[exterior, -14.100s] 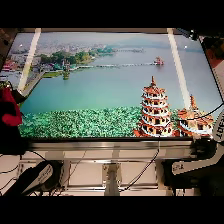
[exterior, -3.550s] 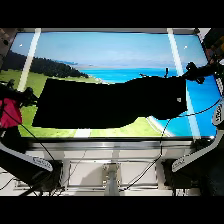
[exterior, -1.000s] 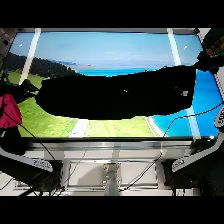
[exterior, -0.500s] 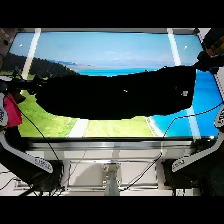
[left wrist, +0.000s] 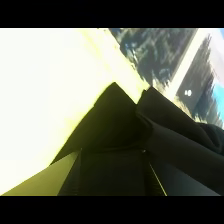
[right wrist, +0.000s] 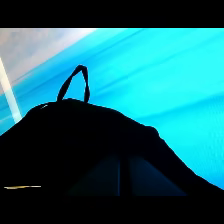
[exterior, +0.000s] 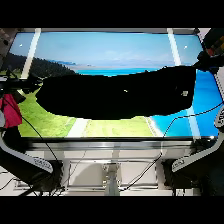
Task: Fold the clothes and pants, and hang the long-sleeved shirts on hangers.
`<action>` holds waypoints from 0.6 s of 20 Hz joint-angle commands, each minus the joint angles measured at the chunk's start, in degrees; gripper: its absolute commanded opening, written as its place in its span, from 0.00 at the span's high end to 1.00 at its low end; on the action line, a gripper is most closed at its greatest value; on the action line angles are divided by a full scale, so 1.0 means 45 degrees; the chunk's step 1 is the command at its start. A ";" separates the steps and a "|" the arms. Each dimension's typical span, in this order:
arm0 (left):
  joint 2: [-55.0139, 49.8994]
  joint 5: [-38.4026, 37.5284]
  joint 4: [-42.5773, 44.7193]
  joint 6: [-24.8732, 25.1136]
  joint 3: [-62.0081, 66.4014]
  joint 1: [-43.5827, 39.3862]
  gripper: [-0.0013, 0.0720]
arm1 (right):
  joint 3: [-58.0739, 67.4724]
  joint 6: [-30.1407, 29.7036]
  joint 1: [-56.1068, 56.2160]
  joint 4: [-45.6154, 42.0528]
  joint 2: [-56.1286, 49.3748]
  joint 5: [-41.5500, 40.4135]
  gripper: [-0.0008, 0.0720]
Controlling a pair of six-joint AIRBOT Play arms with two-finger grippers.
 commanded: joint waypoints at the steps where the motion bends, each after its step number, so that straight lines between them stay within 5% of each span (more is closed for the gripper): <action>1: -0.0005 -0.0330 -0.0024 0.0005 0.0010 0.0121 0.40 | 0.0000 0.0010 0.0005 0.0010 -0.0010 -0.0097 0.97; 12: -0.0427 -0.1258 0.0413 0.0000 0.0010 0.0053 0.40 | 0.0000 0.0010 0.0005 0.0019 -0.0010 -0.0267 0.97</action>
